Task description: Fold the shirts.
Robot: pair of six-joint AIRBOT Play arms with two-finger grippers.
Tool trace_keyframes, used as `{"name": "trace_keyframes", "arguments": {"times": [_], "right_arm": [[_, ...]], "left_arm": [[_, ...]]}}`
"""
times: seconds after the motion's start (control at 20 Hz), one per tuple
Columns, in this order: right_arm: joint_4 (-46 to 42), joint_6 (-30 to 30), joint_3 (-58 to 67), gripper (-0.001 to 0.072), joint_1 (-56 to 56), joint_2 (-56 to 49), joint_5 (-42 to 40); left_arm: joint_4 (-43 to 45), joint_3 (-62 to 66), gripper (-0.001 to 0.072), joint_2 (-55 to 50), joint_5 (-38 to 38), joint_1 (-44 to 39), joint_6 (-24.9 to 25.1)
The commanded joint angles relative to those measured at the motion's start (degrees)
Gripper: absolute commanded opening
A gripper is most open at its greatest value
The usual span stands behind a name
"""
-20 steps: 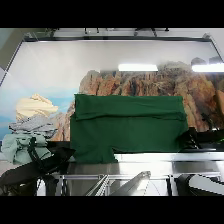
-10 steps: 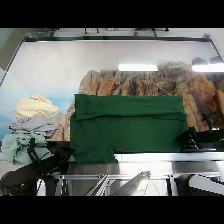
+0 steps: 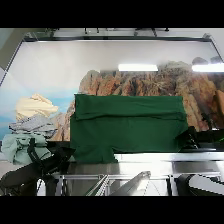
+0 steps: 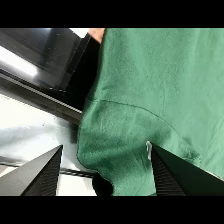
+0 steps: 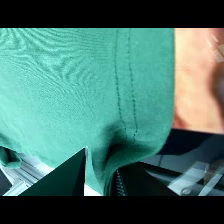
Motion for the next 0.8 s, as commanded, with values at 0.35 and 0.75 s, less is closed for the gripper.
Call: {"name": "trace_keyframes", "arguments": {"times": [0.35,0.75], "right_arm": [[-0.2,0.0,0.1,0.0222,0.0,0.0,-2.0],[-0.3,0.1,0.1,0.0222,0.0,0.0,-2.4]], "left_arm": [[-7.1,46.7,0.0567,-53.6,1.3,1.1,31.1],[-4.7,81.3,0.002,-70.6,12.5,16.3,38.8]]}}
